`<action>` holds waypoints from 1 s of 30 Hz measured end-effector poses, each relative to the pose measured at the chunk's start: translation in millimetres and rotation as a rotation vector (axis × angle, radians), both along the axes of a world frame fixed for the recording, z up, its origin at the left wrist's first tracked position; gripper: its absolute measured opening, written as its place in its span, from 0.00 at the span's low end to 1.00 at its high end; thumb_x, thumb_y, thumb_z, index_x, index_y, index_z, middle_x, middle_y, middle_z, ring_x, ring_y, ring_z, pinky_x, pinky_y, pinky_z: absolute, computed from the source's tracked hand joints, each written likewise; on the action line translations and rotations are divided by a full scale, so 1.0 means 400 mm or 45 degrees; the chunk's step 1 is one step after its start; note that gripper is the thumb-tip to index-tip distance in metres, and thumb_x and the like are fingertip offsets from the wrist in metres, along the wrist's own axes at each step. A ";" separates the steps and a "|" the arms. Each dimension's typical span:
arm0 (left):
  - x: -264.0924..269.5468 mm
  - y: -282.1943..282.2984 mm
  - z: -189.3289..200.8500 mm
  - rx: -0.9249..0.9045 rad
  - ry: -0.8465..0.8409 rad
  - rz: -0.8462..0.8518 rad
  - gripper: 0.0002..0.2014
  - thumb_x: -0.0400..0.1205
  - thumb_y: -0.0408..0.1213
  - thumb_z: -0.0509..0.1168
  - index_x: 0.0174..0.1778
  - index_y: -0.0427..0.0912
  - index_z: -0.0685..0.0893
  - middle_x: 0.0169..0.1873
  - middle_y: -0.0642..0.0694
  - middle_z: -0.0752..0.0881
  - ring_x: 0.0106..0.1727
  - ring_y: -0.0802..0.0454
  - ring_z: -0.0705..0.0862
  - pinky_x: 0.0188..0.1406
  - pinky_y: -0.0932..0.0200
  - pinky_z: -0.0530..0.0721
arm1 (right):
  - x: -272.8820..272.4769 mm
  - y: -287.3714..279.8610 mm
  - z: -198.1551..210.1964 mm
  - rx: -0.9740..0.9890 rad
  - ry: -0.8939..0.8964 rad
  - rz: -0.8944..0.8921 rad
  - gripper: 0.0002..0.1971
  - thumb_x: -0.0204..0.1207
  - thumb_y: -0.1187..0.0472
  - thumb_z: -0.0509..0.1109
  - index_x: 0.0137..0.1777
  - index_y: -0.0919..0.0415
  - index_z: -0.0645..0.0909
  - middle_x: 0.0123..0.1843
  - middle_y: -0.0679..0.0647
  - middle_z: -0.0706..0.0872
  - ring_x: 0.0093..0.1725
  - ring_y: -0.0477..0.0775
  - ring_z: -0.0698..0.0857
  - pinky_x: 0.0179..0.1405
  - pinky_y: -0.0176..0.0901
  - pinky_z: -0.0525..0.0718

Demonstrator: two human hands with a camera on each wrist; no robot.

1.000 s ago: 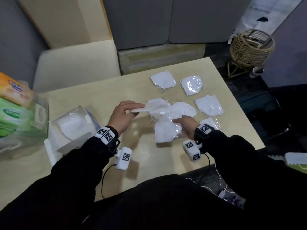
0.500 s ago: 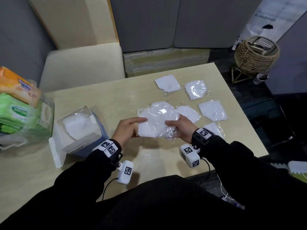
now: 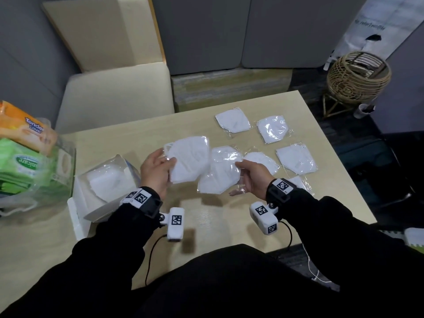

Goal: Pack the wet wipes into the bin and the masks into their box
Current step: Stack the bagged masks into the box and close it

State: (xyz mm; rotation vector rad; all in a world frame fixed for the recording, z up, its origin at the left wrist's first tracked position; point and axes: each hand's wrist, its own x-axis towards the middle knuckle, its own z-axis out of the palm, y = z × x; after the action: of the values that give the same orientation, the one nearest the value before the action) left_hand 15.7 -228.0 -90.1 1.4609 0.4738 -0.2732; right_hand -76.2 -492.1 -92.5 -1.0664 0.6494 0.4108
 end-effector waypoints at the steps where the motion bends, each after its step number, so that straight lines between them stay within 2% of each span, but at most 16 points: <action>1: -0.012 -0.019 0.000 0.044 -0.004 -0.087 0.23 0.80 0.25 0.75 0.71 0.43 0.83 0.56 0.43 0.91 0.52 0.46 0.92 0.50 0.49 0.91 | 0.005 0.003 0.001 0.014 0.012 0.007 0.15 0.88 0.56 0.64 0.65 0.64 0.83 0.62 0.65 0.89 0.51 0.70 0.91 0.47 0.75 0.91; 4: -0.055 -0.089 -0.037 0.228 0.058 -0.272 0.15 0.79 0.29 0.74 0.61 0.44 0.87 0.53 0.44 0.92 0.50 0.47 0.91 0.49 0.51 0.90 | 0.023 0.020 0.005 0.042 0.016 0.091 0.23 0.89 0.44 0.61 0.71 0.59 0.84 0.64 0.63 0.91 0.53 0.68 0.91 0.42 0.68 0.91; 6: -0.074 -0.134 -0.068 0.170 0.182 -0.304 0.16 0.77 0.30 0.71 0.60 0.44 0.86 0.56 0.40 0.92 0.53 0.43 0.91 0.52 0.43 0.92 | 0.030 0.032 0.008 0.014 -0.016 0.172 0.24 0.87 0.39 0.62 0.71 0.54 0.84 0.64 0.60 0.91 0.57 0.67 0.91 0.39 0.65 0.91; 7: -0.080 -0.150 -0.082 0.139 0.233 -0.314 0.17 0.76 0.29 0.70 0.61 0.44 0.84 0.57 0.38 0.91 0.54 0.41 0.91 0.52 0.40 0.92 | 0.031 0.037 0.008 -0.031 -0.044 0.212 0.21 0.86 0.42 0.66 0.70 0.54 0.85 0.63 0.59 0.91 0.57 0.66 0.91 0.39 0.64 0.92; 9: -0.078 -0.167 -0.106 0.109 0.287 -0.310 0.21 0.77 0.27 0.68 0.66 0.45 0.80 0.59 0.37 0.90 0.55 0.40 0.91 0.50 0.42 0.91 | 0.031 0.031 -0.011 -0.183 -0.117 0.257 0.13 0.84 0.55 0.73 0.66 0.54 0.85 0.59 0.59 0.91 0.56 0.67 0.92 0.40 0.66 0.92; 11: -0.068 -0.179 -0.109 0.064 0.310 -0.326 0.27 0.78 0.24 0.68 0.71 0.49 0.74 0.58 0.40 0.89 0.54 0.40 0.90 0.48 0.44 0.89 | 0.026 0.009 -0.035 -0.352 -0.126 0.241 0.14 0.80 0.66 0.74 0.64 0.55 0.85 0.58 0.59 0.93 0.55 0.69 0.93 0.46 0.71 0.92; 13: -0.045 -0.190 -0.107 -0.001 0.328 -0.364 0.30 0.78 0.22 0.68 0.73 0.52 0.71 0.58 0.41 0.87 0.48 0.41 0.87 0.42 0.47 0.86 | 0.019 -0.023 -0.063 -0.431 -0.075 0.148 0.15 0.77 0.69 0.75 0.62 0.57 0.86 0.57 0.61 0.94 0.56 0.70 0.93 0.54 0.74 0.90; 15: -0.006 -0.209 -0.111 0.015 0.333 -0.387 0.26 0.79 0.24 0.67 0.72 0.48 0.75 0.52 0.39 0.87 0.44 0.41 0.86 0.34 0.52 0.83 | 0.005 -0.061 -0.085 -0.433 -0.011 -0.004 0.14 0.76 0.72 0.75 0.60 0.60 0.87 0.55 0.63 0.94 0.54 0.69 0.93 0.51 0.63 0.92; 16: 0.015 -0.221 -0.118 0.121 0.280 -0.431 0.23 0.80 0.26 0.67 0.70 0.46 0.78 0.49 0.39 0.88 0.44 0.42 0.87 0.35 0.53 0.84 | -0.005 -0.081 -0.091 -0.448 0.026 -0.076 0.13 0.76 0.73 0.74 0.58 0.61 0.87 0.53 0.63 0.94 0.51 0.66 0.92 0.45 0.53 0.92; 17: 0.036 -0.234 -0.125 0.307 0.182 -0.520 0.20 0.80 0.29 0.69 0.68 0.46 0.81 0.48 0.42 0.88 0.47 0.42 0.89 0.41 0.52 0.86 | -0.016 -0.102 -0.097 -0.473 0.070 -0.136 0.12 0.76 0.74 0.74 0.56 0.62 0.87 0.52 0.64 0.94 0.47 0.63 0.92 0.41 0.46 0.90; 19: 0.074 -0.255 -0.142 0.783 -0.043 -0.817 0.20 0.79 0.35 0.71 0.68 0.48 0.83 0.56 0.45 0.87 0.57 0.43 0.88 0.57 0.52 0.84 | -0.042 -0.145 -0.111 -0.514 0.155 -0.208 0.11 0.74 0.74 0.74 0.53 0.62 0.88 0.51 0.64 0.94 0.44 0.61 0.91 0.41 0.45 0.89; 21: 0.103 -0.274 -0.171 1.078 -0.177 -1.068 0.28 0.79 0.40 0.72 0.77 0.47 0.77 0.70 0.42 0.79 0.67 0.41 0.82 0.66 0.51 0.79 | -0.070 -0.184 -0.121 -0.542 0.211 -0.179 0.10 0.73 0.73 0.75 0.52 0.63 0.88 0.47 0.62 0.94 0.40 0.59 0.91 0.40 0.45 0.87; 23: 0.121 -0.290 -0.196 1.154 -0.188 -1.154 0.35 0.77 0.45 0.74 0.81 0.46 0.70 0.74 0.39 0.73 0.72 0.36 0.77 0.69 0.46 0.78 | -0.096 -0.214 -0.137 -0.553 0.249 -0.099 0.12 0.71 0.71 0.76 0.55 0.64 0.88 0.50 0.63 0.94 0.44 0.60 0.92 0.45 0.47 0.87; 25: 0.132 -0.302 -0.218 1.161 -0.141 -1.139 0.39 0.74 0.49 0.77 0.79 0.44 0.68 0.71 0.37 0.74 0.70 0.33 0.77 0.68 0.42 0.79 | -0.112 -0.226 -0.152 -0.566 0.281 -0.078 0.13 0.72 0.71 0.76 0.56 0.65 0.88 0.52 0.64 0.94 0.47 0.63 0.92 0.51 0.52 0.86; 28: 0.129 -0.310 -0.226 1.221 -0.032 -1.211 0.43 0.70 0.46 0.81 0.79 0.46 0.69 0.70 0.38 0.73 0.70 0.35 0.77 0.69 0.45 0.79 | -0.113 -0.221 -0.165 -0.560 0.270 -0.070 0.12 0.72 0.72 0.75 0.55 0.65 0.89 0.53 0.65 0.94 0.51 0.65 0.92 0.58 0.57 0.87; 30: 0.121 -0.307 -0.222 1.253 0.003 -1.239 0.41 0.66 0.42 0.84 0.73 0.47 0.72 0.68 0.41 0.73 0.68 0.39 0.78 0.64 0.48 0.80 | -0.108 -0.211 -0.169 -0.550 0.248 -0.050 0.11 0.73 0.72 0.75 0.55 0.65 0.89 0.52 0.64 0.95 0.51 0.64 0.93 0.57 0.56 0.88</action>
State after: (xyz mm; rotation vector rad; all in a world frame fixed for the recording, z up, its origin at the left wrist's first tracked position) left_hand 64.2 -350.9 -178.8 2.5965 -0.2088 -0.8913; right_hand -119.5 -576.5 -160.2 -1.4308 0.9591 0.3499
